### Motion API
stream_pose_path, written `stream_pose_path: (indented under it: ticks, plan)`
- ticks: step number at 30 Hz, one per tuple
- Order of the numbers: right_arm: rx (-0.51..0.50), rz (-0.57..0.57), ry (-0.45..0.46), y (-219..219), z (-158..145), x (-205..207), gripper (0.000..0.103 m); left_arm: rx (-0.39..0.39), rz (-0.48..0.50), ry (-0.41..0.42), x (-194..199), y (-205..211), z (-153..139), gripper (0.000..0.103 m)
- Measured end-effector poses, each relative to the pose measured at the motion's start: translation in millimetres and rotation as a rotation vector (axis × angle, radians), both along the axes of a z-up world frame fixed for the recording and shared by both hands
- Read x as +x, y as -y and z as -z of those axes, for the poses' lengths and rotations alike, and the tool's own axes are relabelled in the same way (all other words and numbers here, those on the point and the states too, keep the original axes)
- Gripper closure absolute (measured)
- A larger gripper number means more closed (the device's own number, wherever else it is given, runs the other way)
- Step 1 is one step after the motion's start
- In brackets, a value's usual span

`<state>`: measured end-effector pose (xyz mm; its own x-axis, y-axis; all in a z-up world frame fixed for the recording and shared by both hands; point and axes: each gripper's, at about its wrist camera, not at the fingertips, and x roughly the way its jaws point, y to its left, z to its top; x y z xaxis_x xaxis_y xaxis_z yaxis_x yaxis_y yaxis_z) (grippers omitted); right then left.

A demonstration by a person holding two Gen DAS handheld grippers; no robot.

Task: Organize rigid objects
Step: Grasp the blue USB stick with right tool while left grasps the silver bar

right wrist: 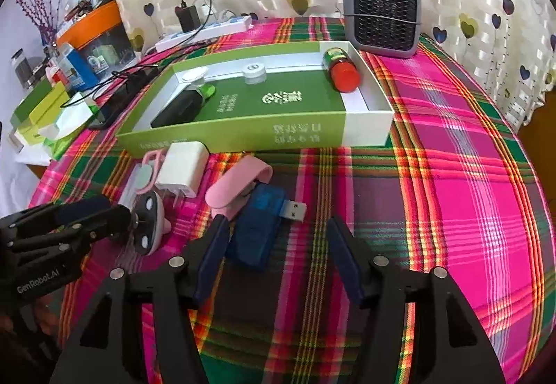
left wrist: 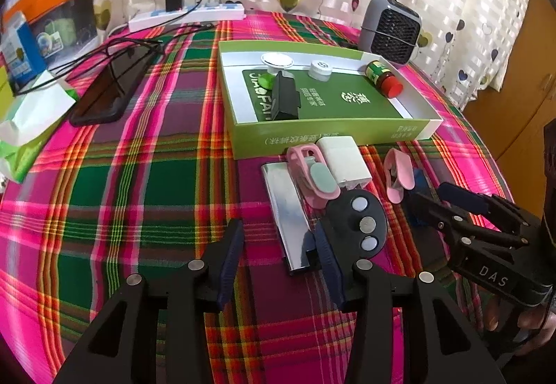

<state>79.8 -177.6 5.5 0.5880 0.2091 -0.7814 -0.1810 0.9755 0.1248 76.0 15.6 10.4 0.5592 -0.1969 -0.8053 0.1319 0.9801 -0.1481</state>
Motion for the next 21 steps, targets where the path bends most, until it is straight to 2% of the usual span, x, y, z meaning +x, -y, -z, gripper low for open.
stream_pose_path:
  ticks: [9,18,21]
  plan:
    - [-0.063,0.047,0.004,10.4,1.1,-4.5,0.043,0.006,0.0,0.002,1.2,0.6,0.5,0.06]
    - [-0.087,0.024,0.013,8.6,1.7,-3.8,0.043,0.019,-0.029,-0.003,4.9,-7.8,0.8,0.06]
    - [-0.086,0.021,0.015,8.2,1.7,-3.4,0.048,0.026,-0.027,-0.003,6.4,-7.5,1.2,0.06]
